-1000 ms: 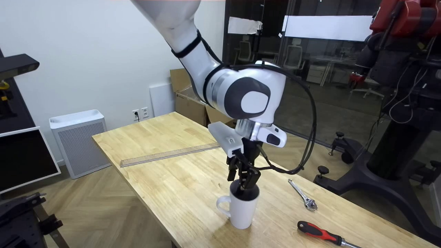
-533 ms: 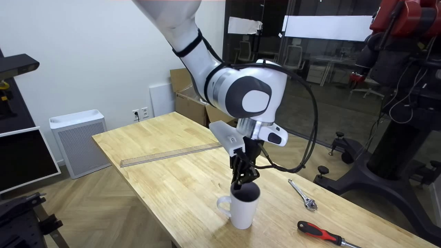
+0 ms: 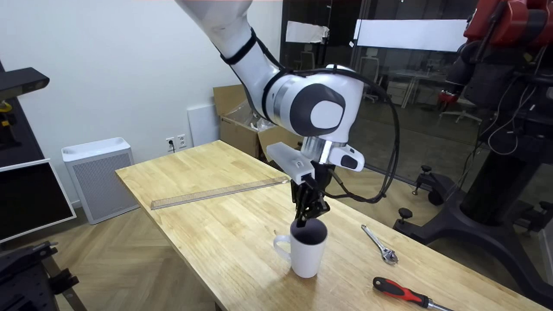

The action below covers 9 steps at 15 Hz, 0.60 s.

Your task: Move the white mug backward

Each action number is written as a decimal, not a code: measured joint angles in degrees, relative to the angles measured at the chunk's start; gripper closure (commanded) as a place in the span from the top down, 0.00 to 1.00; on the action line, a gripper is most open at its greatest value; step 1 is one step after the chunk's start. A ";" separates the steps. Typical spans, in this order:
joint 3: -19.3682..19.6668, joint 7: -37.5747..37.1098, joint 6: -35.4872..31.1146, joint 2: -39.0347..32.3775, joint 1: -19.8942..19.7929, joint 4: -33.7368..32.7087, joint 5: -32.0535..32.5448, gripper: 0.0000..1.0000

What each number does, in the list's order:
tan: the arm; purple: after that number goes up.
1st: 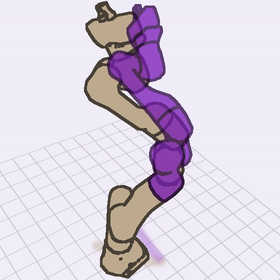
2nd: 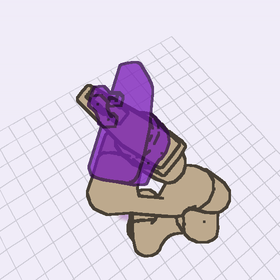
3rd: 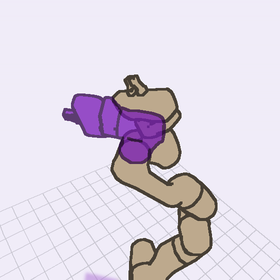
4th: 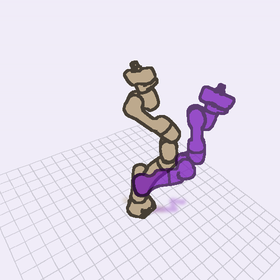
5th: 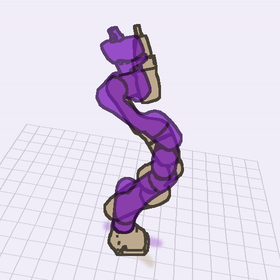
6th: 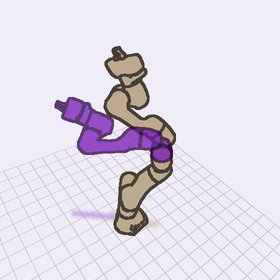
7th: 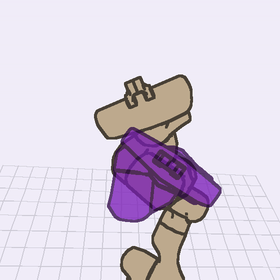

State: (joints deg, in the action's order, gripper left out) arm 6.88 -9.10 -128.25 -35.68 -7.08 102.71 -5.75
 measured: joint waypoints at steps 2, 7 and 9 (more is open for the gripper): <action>-0.31 1.12 4.09 -0.63 -0.02 -2.86 0.00 0.02; -1.28 3.93 14.15 -3.85 0.02 -12.17 0.33 0.02; -1.40 4.44 16.54 -5.75 0.27 -16.29 1.11 0.02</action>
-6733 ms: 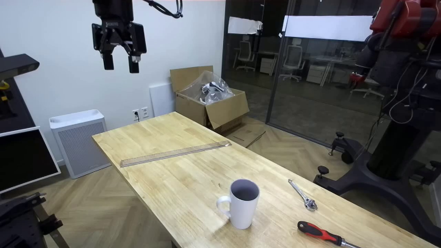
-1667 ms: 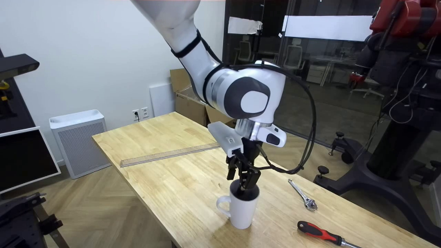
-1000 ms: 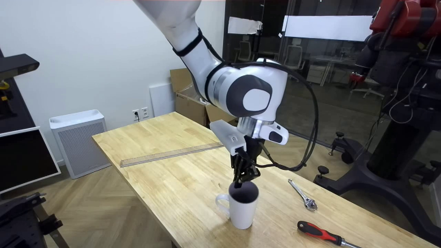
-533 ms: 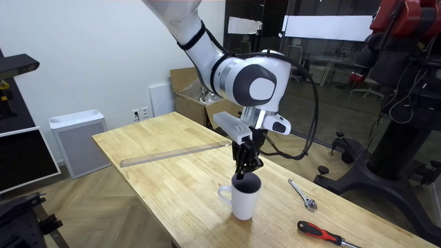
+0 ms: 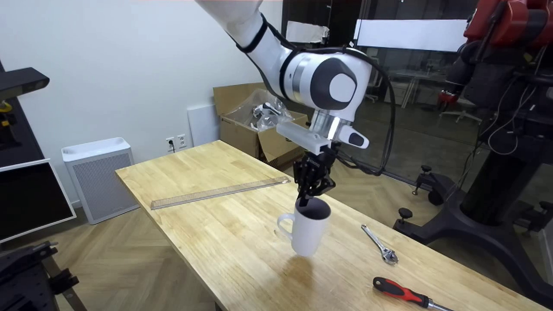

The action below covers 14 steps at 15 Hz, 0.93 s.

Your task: Move the white mug backward

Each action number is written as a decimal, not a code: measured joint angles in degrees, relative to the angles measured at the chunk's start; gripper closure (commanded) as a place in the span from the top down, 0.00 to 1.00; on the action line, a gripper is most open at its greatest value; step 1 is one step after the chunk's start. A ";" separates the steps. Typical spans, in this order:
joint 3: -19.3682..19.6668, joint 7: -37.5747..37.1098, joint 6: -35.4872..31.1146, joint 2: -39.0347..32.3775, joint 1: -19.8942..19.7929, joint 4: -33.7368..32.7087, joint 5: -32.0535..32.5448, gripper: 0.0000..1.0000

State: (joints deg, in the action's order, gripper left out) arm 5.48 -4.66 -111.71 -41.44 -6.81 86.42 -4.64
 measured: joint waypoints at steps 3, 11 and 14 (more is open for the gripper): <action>-0.10 0.31 2.56 -3.41 0.46 -6.36 1.54 0.02; -1.19 1.59 9.16 -13.44 0.86 -22.10 3.41 0.02; -1.27 2.00 11.27 -16.50 0.90 -26.33 3.77 0.02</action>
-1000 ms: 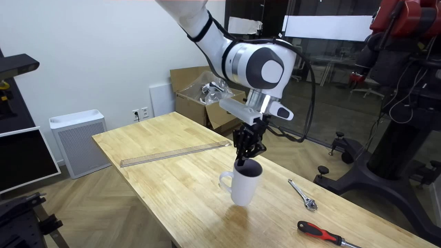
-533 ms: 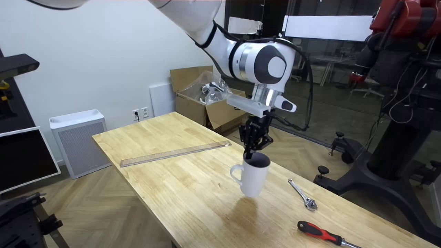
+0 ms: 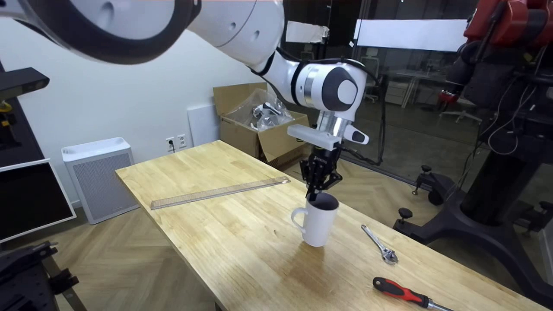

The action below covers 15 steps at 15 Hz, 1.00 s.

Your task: Move the white mug backward

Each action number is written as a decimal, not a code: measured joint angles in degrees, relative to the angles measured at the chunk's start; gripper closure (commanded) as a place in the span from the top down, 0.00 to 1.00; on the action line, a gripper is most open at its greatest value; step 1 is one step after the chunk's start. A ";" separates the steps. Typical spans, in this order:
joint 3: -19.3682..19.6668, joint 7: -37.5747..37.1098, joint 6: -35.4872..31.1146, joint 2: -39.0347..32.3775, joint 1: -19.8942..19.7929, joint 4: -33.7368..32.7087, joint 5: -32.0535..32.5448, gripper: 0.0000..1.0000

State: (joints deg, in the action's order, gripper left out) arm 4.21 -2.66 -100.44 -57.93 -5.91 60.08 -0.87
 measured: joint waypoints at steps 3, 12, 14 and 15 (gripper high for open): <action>0.00 0.12 1.23 -2.48 0.00 -3.39 0.72 0.02; 0.05 0.12 1.55 -6.53 -0.02 -9.01 1.82 0.02; 0.04 0.12 1.55 -6.74 -0.07 -9.41 1.73 0.34; 0.03 0.12 1.55 -6.82 -0.10 -9.60 1.70 0.34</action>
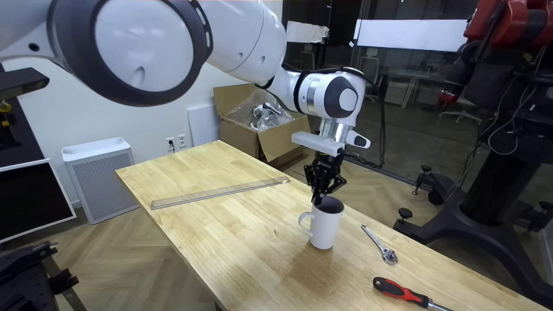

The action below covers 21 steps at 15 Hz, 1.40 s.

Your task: Move the white mug backward

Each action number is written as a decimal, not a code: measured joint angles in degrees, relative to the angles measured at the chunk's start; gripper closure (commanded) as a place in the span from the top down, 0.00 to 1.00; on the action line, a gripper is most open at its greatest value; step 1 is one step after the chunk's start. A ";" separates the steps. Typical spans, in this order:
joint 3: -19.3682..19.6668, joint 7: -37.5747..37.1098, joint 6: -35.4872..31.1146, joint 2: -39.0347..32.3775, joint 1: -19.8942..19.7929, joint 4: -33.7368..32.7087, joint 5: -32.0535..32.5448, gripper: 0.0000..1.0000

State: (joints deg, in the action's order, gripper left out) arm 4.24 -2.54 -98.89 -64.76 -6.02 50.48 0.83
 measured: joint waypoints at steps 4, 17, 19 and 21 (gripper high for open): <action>0.00 0.00 0.03 -0.02 -0.10 -0.94 -0.12 0.61; 0.14 -5.22 -3.82 3.96 -0.07 -1.89 -0.59 1.00; 0.28 -8.00 -8.08 5.75 0.08 -0.42 -0.61 1.00; 0.41 -10.64 -12.63 7.65 0.14 1.99 -0.80 1.00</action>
State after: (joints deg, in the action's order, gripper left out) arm 4.64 -13.18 -111.51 -57.11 -5.87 52.48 0.03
